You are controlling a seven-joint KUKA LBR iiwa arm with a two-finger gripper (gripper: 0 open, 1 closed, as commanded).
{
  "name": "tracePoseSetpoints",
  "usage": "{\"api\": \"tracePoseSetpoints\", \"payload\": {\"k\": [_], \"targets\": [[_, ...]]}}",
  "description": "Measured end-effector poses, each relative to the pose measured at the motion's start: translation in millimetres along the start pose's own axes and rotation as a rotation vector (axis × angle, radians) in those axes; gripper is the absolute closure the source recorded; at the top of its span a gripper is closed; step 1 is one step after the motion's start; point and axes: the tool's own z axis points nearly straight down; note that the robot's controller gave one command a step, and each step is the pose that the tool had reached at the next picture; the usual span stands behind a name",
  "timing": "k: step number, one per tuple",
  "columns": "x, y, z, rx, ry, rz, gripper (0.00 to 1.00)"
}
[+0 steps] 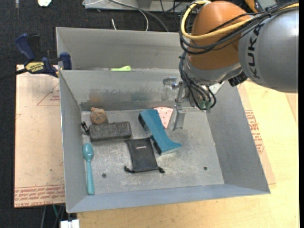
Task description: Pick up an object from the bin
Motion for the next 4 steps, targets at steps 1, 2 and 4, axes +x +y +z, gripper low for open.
{"api": "tracePoseSetpoints", "payload": {"k": [1, 2, 4], "targets": [[-1.0, 0, -5, -0.001, -0.008, 0.002, 0.00], [-10.6, 18, 67, -0.002, -0.012, 0.050, 0.00], [19.5, 85, 140, 0.000, -0.005, 0.123, 0.00]]}}
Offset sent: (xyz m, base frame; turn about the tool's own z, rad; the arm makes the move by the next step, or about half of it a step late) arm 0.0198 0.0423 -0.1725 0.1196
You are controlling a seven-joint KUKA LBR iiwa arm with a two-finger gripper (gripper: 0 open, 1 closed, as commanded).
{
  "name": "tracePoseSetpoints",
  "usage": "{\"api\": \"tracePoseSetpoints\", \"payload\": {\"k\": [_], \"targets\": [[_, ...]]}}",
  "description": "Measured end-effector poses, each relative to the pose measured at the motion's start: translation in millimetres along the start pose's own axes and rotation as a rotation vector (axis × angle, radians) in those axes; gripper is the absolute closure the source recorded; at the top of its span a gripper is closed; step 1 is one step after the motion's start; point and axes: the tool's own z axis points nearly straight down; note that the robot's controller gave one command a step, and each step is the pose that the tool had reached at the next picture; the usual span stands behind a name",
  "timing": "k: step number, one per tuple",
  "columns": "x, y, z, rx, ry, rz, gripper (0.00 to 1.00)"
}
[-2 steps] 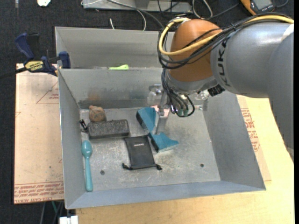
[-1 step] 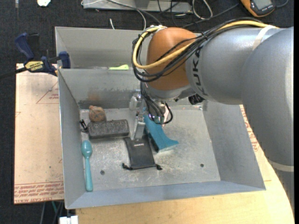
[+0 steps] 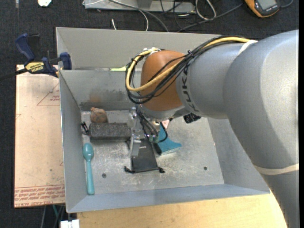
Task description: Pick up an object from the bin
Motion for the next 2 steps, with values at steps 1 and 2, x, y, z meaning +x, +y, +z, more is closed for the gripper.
{"api": "tracePoseSetpoints", "payload": {"k": [1, 2], "targets": [[-2.8, 40, 32, -0.010, -0.028, 0.002, 0.00], [-5.0, 53, 29, -0.006, -0.018, 0.107, 1.00]]}}
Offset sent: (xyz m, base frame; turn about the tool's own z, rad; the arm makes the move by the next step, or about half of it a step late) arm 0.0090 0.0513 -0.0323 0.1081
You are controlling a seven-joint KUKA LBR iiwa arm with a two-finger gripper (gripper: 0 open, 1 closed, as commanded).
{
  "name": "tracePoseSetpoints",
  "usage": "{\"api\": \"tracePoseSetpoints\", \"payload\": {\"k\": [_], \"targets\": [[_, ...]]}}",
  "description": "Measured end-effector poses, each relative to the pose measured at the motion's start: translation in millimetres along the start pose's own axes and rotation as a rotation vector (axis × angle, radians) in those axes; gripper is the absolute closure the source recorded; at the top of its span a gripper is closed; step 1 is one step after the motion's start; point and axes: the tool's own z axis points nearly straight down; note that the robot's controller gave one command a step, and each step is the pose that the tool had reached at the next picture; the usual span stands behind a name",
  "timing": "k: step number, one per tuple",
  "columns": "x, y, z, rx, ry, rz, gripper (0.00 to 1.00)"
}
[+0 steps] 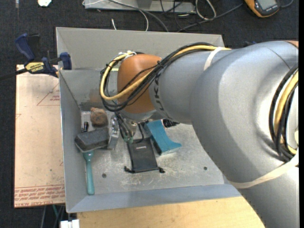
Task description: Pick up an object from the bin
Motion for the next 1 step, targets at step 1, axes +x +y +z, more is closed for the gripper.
{"api": "tracePoseSetpoints", "payload": {"k": [1], "targets": [[0.0, 0.0, -0.2, 0.000, 0.000, 0.000, 1.00]]}}
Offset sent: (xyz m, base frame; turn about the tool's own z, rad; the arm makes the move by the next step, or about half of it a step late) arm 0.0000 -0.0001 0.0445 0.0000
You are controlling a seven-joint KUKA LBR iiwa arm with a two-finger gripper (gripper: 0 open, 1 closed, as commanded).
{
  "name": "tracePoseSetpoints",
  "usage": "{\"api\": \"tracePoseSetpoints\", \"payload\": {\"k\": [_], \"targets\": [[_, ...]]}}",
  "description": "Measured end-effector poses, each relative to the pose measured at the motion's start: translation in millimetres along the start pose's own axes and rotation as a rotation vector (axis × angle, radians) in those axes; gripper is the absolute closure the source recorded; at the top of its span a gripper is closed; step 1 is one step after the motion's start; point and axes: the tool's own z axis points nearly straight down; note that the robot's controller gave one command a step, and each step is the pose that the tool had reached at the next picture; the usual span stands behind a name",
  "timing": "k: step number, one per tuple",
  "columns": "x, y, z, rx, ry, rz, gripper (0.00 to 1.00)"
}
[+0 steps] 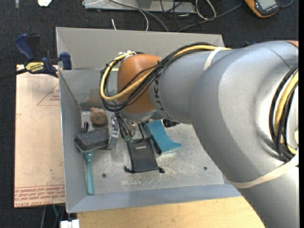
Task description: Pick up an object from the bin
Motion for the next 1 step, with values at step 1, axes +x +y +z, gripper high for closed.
{"api": "tracePoseSetpoints", "payload": {"k": [1], "targets": [[0.9, -0.7, -22.2, 0.002, 0.004, 0.000, 1.00]]}}
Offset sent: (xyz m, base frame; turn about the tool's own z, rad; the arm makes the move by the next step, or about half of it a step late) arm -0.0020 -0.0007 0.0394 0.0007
